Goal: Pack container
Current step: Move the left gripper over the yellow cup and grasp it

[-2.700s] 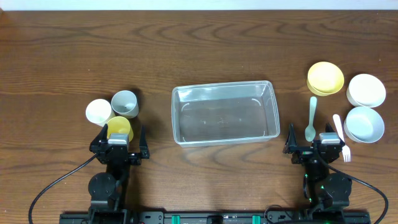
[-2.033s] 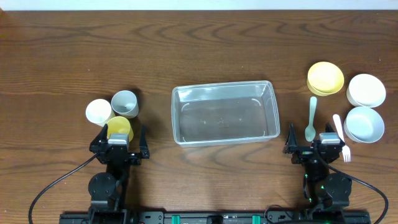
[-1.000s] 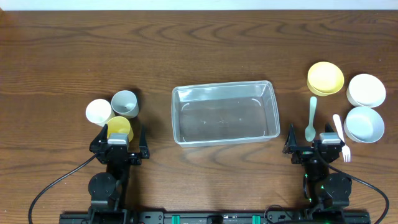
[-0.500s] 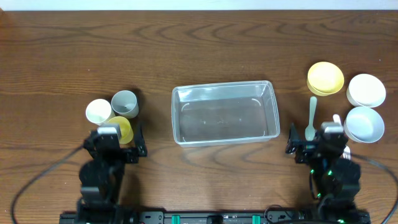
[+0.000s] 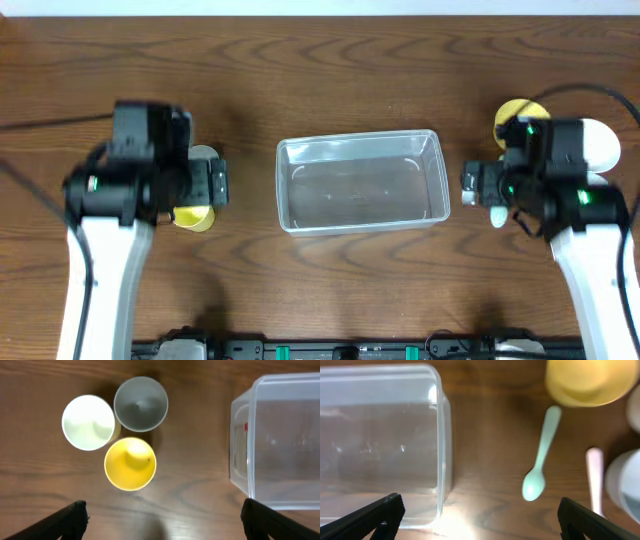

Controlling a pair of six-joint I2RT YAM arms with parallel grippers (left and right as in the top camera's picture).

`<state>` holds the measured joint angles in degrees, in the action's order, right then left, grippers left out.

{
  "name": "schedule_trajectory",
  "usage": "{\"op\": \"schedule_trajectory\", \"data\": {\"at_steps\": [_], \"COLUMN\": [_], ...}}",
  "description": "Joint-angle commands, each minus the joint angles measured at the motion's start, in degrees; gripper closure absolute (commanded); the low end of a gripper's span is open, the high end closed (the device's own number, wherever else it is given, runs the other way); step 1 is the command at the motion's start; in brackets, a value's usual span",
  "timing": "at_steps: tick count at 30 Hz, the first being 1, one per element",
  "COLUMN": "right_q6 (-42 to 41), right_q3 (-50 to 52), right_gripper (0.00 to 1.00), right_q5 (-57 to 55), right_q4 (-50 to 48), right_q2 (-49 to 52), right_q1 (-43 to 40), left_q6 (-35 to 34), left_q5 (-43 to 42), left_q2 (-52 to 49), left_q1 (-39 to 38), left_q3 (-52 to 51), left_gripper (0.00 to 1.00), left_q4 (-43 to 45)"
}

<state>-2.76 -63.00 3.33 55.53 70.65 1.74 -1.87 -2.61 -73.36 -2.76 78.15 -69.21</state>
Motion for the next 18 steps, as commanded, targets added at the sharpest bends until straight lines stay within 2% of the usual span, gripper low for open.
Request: {"op": "schedule_trajectory", "data": {"at_steps": [1,7,18], "right_q6": [-0.6,-0.6,-0.6], "right_q3": [-1.4,-1.4,-1.4], "right_gripper": [0.01,0.01,0.01], "right_q5": [3.1,2.9,2.5], "right_q4": [1.6,2.4,2.1], "right_q2": [4.6,10.0,11.1], "right_q1": [0.4,0.4,0.4], "left_q6": [-0.8,-1.1,-1.0], "left_q5": [0.1,0.1,0.1], "left_q2": [-4.0,-9.0,-10.6], "left_q1": [0.2,0.2,0.2], "left_q3": [1.8,-1.3,-18.2], "left_gripper": [0.02,0.01,0.00], "left_q4": [-3.0,-2.8,14.7]}}
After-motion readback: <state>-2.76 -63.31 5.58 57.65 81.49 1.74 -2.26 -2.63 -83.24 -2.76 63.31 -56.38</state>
